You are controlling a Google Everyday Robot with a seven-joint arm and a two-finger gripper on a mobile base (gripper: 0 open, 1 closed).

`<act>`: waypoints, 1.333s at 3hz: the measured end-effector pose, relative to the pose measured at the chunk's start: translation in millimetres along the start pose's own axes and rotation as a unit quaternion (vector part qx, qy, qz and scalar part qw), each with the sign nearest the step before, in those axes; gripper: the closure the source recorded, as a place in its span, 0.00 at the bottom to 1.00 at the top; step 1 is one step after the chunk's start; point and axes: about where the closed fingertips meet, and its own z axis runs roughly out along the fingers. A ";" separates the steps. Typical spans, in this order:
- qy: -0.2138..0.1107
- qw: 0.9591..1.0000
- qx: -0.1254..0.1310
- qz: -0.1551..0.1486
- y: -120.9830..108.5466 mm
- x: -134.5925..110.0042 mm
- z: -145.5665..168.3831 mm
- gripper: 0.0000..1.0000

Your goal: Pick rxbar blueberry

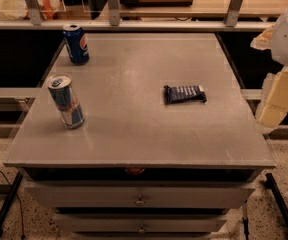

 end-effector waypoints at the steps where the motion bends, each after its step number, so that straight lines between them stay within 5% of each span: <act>1: 0.000 1.000 0.000 0.000 0.0 0.0 0.0 0.00; 2: -0.001 0.999 -0.008 -0.044 -7.1 -9.2 6.8 0.00; 3: 0.000 0.992 -0.031 -0.126 -16.3 -36.1 35.5 0.00; 4: 0.008 0.976 -0.056 -0.211 -22.0 -70.3 80.9 0.00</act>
Offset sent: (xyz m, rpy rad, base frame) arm 0.0311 0.0206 -0.0135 -0.0658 0.0303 0.2648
